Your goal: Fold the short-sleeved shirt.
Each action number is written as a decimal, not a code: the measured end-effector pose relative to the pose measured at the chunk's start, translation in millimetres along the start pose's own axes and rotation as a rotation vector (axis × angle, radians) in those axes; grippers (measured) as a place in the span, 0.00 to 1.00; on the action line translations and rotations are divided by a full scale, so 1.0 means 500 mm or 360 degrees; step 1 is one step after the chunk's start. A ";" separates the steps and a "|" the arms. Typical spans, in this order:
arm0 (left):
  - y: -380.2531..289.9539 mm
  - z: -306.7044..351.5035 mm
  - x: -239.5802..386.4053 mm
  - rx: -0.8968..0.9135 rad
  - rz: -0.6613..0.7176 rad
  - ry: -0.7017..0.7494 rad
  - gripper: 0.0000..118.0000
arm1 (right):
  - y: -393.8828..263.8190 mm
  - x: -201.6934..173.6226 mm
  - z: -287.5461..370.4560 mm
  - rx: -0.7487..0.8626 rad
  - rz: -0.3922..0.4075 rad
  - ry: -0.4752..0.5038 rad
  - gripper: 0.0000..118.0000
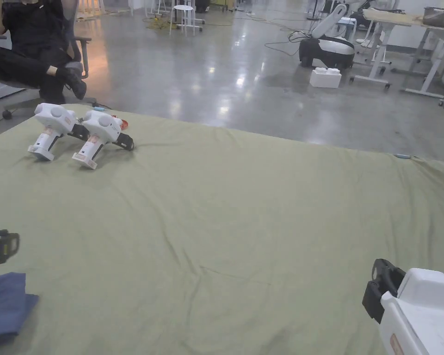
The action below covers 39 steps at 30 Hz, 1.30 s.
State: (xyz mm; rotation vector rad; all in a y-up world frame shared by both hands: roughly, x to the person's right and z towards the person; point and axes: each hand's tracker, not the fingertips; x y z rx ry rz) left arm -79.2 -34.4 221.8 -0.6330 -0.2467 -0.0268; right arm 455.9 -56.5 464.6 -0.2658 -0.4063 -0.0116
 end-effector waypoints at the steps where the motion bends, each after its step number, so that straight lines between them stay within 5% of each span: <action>1: -0.006 0.003 0.027 0.0034 0.0005 -0.0035 0.67 | 0.000 -0.001 -0.001 -0.0001 0.0000 0.0001 0.00; 6: -0.039 0.014 0.196 0.0225 0.0013 -0.0138 0.59 | 0.003 -0.007 -0.005 -0.0003 -0.0028 -0.0004 0.00; 13: -0.070 0.025 0.403 0.0452 -0.0103 -0.0142 0.33 | 0.013 -0.019 -0.004 0.0023 -0.0040 -0.0023 0.00; 17: -0.079 0.012 0.469 0.0565 -0.0115 -0.0185 0.17 | 0.017 -0.027 0.001 0.0051 -0.0043 -0.0045 0.00; 25: -0.103 0.025 0.558 0.0666 -0.0142 -0.0227 0.00 | 0.013 -0.037 0.010 0.0080 -0.0055 -0.0073 0.00; 39: -0.120 0.042 0.550 0.0667 -0.0103 -0.0259 0.00 | -0.001 -0.030 0.041 0.0103 -0.0021 -0.0121 0.00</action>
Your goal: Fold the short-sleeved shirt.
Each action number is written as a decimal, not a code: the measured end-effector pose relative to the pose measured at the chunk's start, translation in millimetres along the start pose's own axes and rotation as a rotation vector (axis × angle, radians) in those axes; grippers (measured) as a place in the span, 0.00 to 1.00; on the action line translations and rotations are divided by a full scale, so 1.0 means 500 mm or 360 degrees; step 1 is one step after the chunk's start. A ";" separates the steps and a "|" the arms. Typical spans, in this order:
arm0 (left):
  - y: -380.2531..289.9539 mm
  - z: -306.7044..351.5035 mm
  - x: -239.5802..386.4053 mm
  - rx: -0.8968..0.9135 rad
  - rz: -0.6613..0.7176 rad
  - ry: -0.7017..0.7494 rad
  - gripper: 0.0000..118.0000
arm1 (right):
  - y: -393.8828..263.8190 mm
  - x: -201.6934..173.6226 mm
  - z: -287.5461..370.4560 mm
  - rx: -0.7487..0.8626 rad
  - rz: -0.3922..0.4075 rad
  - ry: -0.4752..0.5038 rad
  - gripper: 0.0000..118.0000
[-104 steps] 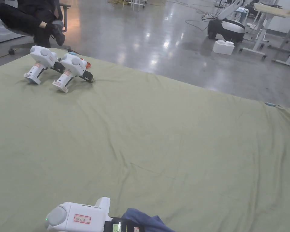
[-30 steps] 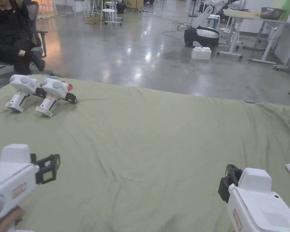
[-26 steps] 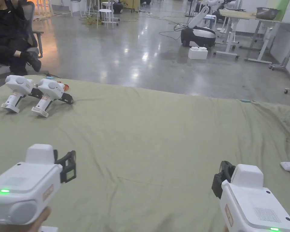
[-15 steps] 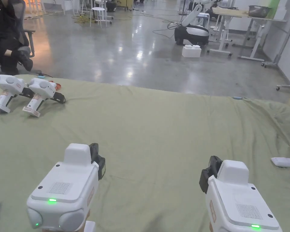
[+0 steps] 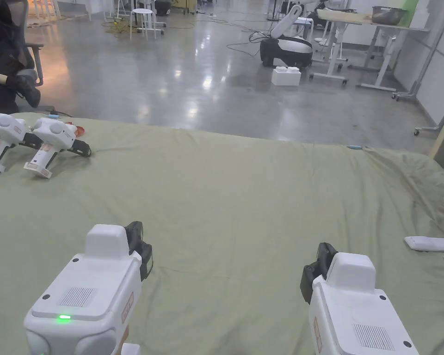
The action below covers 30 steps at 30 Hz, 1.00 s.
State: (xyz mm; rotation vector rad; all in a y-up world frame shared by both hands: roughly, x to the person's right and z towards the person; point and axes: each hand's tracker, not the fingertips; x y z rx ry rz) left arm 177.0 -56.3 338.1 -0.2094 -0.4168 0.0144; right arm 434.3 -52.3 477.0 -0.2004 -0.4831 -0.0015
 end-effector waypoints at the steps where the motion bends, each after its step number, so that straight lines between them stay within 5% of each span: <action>1: -0.002 0.000 0.001 -0.0004 -0.0029 0.0003 0.00 | -0.001 0.000 0.000 -0.0001 -0.0001 -0.0001 0.00; 20: -0.003 0.008 0.019 -0.0019 -0.0119 0.0052 0.01 | -0.004 -0.014 -0.001 -0.0025 -0.0035 0.0019 0.00; 24: -0.003 0.012 0.017 -0.0018 -0.0117 0.0052 0.11 | -0.004 -0.016 0.000 -0.0034 -0.0027 0.0031 0.00; 26: -0.007 0.014 0.016 -0.0019 -0.0118 0.0067 0.24 | -0.007 -0.017 0.000 -0.0037 -0.0035 0.0037 0.04; 27: -0.008 0.014 0.016 -0.0018 -0.0115 0.0070 0.31 | -0.008 -0.020 0.002 -0.0036 -0.0029 0.0019 0.09; 30: -0.010 0.017 0.013 -0.0019 -0.0103 0.0070 0.58 | -0.011 -0.020 0.000 -0.0044 -0.0014 -0.0011 0.65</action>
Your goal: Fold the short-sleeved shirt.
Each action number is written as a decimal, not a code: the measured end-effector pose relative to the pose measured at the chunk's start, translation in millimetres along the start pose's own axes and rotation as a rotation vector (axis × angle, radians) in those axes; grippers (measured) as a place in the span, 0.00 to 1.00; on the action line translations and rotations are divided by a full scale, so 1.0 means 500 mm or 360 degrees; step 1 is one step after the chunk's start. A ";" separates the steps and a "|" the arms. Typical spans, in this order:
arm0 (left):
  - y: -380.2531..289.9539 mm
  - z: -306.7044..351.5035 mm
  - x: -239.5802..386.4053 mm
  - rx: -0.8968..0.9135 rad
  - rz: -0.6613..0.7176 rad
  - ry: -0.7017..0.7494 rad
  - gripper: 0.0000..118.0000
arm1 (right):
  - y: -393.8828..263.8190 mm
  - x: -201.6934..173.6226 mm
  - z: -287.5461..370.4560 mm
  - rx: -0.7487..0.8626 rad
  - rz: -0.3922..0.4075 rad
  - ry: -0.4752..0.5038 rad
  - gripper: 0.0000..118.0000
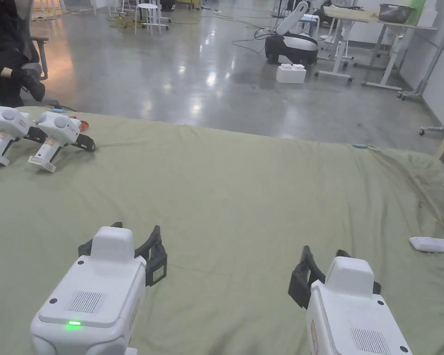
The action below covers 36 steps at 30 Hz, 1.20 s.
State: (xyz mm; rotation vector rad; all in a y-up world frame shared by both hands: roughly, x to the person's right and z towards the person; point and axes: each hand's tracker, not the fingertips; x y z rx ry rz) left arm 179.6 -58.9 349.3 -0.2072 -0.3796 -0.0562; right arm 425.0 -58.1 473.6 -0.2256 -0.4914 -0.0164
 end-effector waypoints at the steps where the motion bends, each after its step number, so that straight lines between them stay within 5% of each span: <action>1: 0.000 0.001 -0.001 0.0000 0.0001 0.0001 0.65 | -0.001 0.001 0.000 -0.0004 0.0000 -0.0008 0.78; 7: -0.003 0.006 -0.005 0.0047 -0.0001 0.0068 0.87 | -0.007 0.011 0.002 0.0024 -0.0046 -0.0014 0.79; 14: -0.001 0.005 -0.023 0.0034 0.0038 0.0104 0.90 | -0.003 0.021 0.003 0.0028 -0.0148 -0.0013 0.85; 20: 0.001 0.005 -0.036 0.0010 0.0114 0.0102 0.94 | 0.009 -0.003 -0.009 -0.0011 -0.0057 -0.0164 0.87; 25: 0.004 0.002 -0.042 -0.0014 0.0181 0.0074 0.95 | 0.017 0.000 -0.013 -0.0076 -0.0228 -0.0077 0.87; 36: 0.006 0.002 -0.038 0.0039 0.0161 0.0057 0.95 | 0.033 -0.028 -0.029 -0.0216 -0.0222 -0.0130 0.87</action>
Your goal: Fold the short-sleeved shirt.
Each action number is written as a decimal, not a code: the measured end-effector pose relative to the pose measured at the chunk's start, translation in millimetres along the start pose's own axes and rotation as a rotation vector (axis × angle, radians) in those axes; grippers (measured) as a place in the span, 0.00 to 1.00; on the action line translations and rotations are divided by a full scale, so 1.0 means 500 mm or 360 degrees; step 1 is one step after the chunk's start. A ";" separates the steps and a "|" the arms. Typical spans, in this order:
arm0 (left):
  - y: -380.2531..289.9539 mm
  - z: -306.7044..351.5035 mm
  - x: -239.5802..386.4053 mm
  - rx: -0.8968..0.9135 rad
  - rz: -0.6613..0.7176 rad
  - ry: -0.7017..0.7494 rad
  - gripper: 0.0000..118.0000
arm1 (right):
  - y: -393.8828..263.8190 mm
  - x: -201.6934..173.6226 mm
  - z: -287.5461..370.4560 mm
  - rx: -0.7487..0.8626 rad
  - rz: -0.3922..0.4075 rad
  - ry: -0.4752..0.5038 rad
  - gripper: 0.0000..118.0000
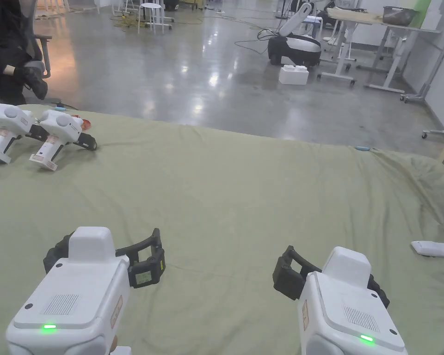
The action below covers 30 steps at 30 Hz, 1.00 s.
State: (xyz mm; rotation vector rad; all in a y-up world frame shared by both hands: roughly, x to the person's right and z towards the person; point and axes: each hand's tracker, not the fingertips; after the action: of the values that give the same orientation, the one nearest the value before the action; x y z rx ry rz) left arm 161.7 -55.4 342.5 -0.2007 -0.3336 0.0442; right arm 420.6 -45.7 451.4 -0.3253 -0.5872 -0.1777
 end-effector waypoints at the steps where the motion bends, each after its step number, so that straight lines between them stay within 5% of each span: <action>1: -0.001 0.000 0.001 0.0002 -0.0016 0.0003 0.95 | 0.002 -0.001 0.001 -0.0007 -0.0001 -0.0002 0.87; 14: -0.015 -0.008 0.025 0.0025 -0.0156 0.0041 0.95 | 0.018 0.009 -0.013 -0.0092 -0.0033 -0.0139 0.87; 30: -0.013 -0.005 0.017 -0.0036 -0.0091 0.0044 0.95 | 0.007 0.006 -0.015 -0.0136 0.0004 -0.0081 0.88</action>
State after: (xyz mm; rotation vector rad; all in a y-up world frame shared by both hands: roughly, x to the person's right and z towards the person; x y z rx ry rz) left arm 170.8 -61.8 344.5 -0.2137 -0.3120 -0.0187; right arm 428.0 -45.2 446.3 -0.4144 -0.6309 -0.1929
